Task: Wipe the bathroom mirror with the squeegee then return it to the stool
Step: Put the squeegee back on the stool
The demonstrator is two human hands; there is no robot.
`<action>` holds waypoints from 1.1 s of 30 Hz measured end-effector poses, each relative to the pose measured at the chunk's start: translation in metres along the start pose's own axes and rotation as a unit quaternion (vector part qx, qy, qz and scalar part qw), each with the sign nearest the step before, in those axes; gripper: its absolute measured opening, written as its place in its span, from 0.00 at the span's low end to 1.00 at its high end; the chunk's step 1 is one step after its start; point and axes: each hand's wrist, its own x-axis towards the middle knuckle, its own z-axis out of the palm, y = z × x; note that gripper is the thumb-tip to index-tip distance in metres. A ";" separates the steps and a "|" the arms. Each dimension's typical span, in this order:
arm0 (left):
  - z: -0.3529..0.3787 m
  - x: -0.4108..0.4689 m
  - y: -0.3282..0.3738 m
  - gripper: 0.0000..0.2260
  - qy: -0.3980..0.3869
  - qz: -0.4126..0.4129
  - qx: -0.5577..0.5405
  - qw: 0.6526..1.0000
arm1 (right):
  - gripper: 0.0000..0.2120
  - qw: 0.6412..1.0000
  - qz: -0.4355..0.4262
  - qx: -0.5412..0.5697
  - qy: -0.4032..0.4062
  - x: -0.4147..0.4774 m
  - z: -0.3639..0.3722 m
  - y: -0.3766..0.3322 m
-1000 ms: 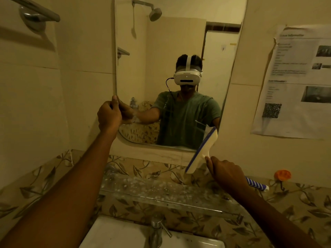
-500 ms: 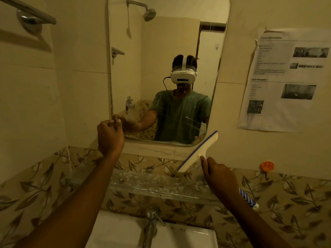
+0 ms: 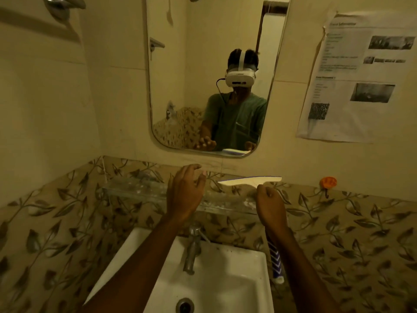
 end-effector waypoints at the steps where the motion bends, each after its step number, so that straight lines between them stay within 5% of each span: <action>1: -0.001 -0.011 0.004 0.11 -0.008 0.008 0.004 1.000 | 0.16 0.999 0.025 0.025 -0.006 -0.010 -0.004 0.001; 7: -0.011 -0.089 0.025 0.14 -0.069 0.042 0.022 0.997 | 0.13 0.993 0.073 0.097 0.005 -0.088 -0.036 0.016; 20: -0.004 -0.254 0.102 0.20 -0.137 0.055 0.046 0.988 | 0.14 0.989 0.118 0.052 0.068 -0.197 -0.139 0.105; 33: 0.145 -0.415 0.255 0.25 -0.273 -0.005 0.020 0.962 | 0.13 0.970 0.240 -0.045 0.005 -0.198 -0.310 0.306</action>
